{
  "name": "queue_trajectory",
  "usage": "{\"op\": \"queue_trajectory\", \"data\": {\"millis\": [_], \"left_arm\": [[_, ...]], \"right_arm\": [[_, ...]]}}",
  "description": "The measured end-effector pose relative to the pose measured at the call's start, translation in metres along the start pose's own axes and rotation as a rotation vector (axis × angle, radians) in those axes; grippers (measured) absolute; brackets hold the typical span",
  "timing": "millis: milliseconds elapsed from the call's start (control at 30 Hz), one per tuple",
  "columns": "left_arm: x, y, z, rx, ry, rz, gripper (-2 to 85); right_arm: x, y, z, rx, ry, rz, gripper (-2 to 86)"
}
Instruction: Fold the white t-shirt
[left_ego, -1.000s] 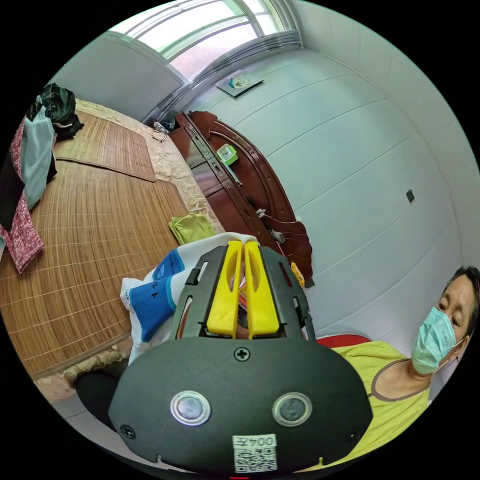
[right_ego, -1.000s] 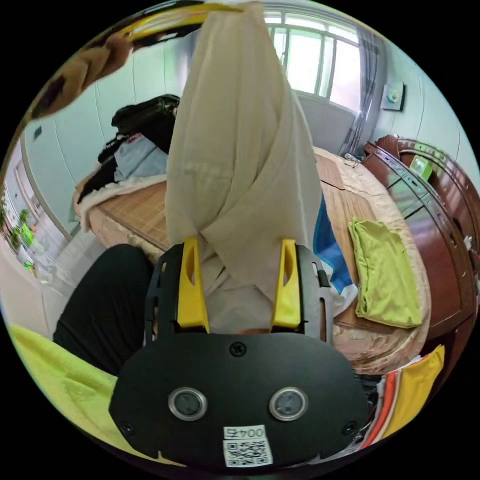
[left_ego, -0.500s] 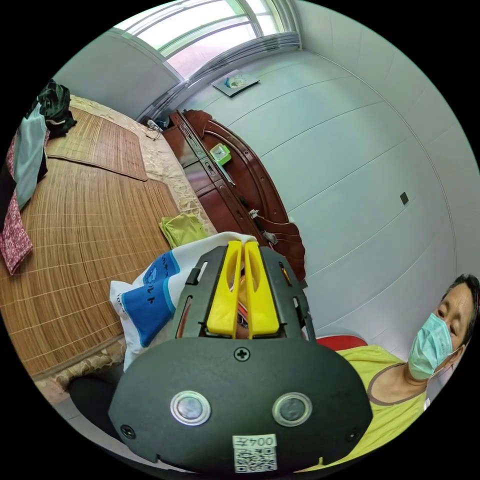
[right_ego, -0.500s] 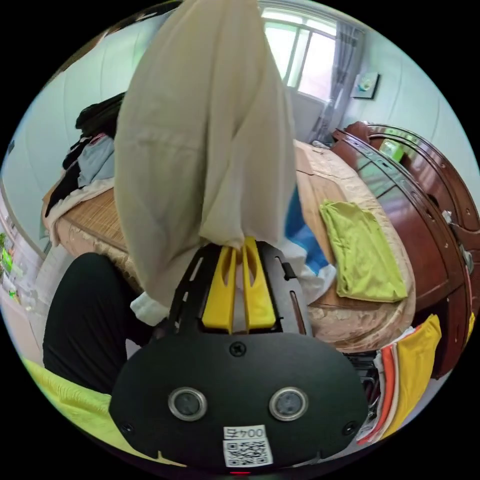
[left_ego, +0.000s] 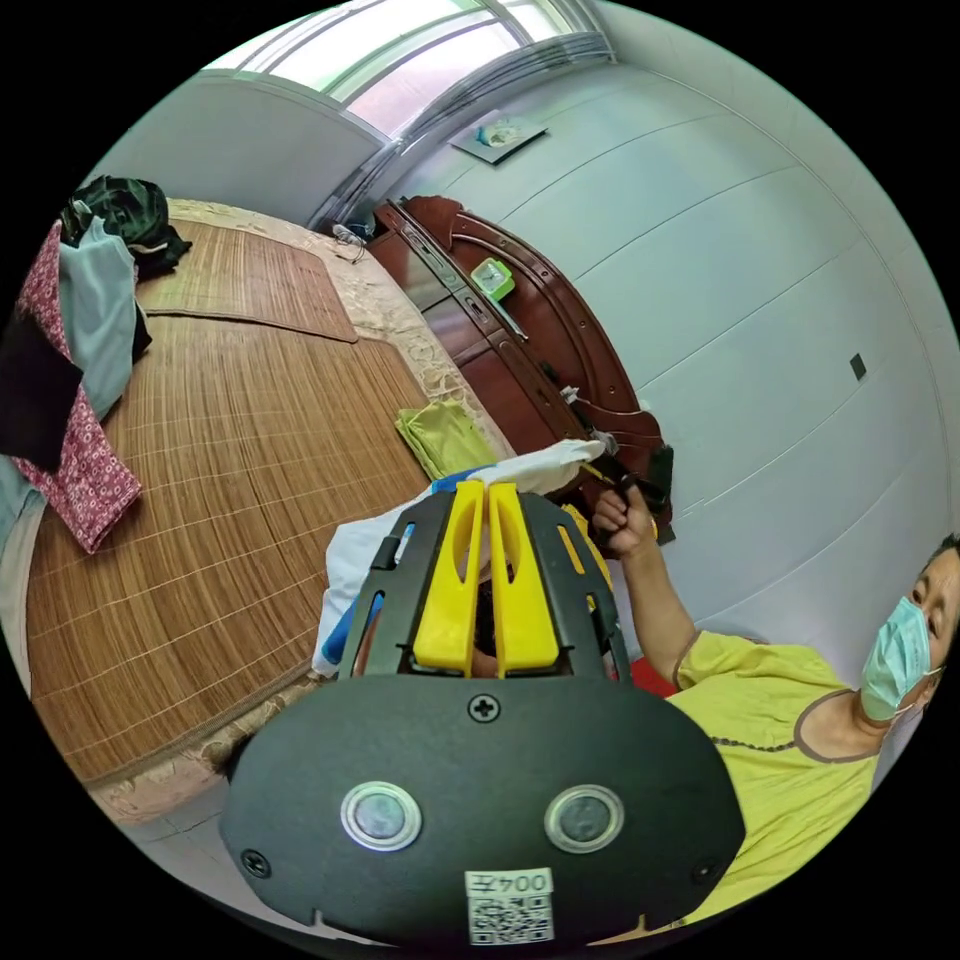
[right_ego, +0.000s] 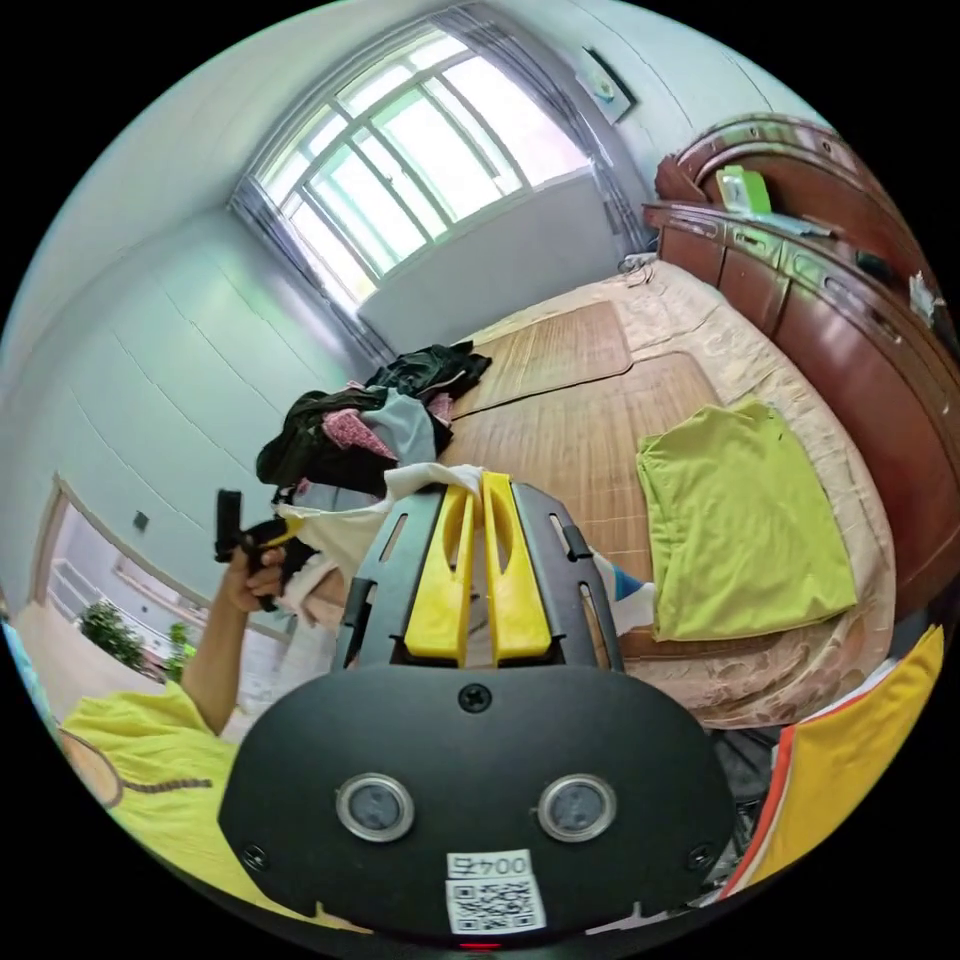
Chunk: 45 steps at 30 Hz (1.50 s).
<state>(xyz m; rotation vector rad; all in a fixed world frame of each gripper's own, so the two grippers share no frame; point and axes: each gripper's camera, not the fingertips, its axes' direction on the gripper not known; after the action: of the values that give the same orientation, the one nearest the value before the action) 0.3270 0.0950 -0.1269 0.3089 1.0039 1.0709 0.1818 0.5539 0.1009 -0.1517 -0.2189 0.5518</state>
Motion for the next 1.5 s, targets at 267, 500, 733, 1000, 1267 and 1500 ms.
{"op": "queue_trajectory", "data": {"millis": [267, 500, 733, 1000, 1267, 1500], "left_arm": [[-0.038, 0.044, 0.046, -0.012, 0.059, -0.046, 2.1], [-0.024, 0.104, 0.096, -0.099, 0.038, 0.077, 9.7], [0.020, 0.156, 0.173, -0.179, -0.027, 0.175, 13.7], [0.060, 0.174, 0.252, -0.261, -0.174, 0.199, 21.7], [0.072, 0.180, 0.288, -0.227, -0.286, 0.103, 17.4], [0.076, 0.183, 0.312, -0.292, -0.241, 0.084, 3.9]], "right_arm": [[0.056, 0.003, 0.002, -0.035, -0.157, 0.149, -0.5], [0.085, 0.008, -0.012, 0.007, -0.160, 0.174, -0.4], [0.127, 0.041, -0.026, 0.062, -0.236, 0.224, -0.4], [0.148, 0.089, -0.039, 0.086, -0.267, 0.225, -0.5], [0.153, 0.107, -0.029, 0.056, -0.286, 0.205, -0.5], [0.164, 0.112, -0.018, 0.057, -0.289, 0.211, -0.5]]}}
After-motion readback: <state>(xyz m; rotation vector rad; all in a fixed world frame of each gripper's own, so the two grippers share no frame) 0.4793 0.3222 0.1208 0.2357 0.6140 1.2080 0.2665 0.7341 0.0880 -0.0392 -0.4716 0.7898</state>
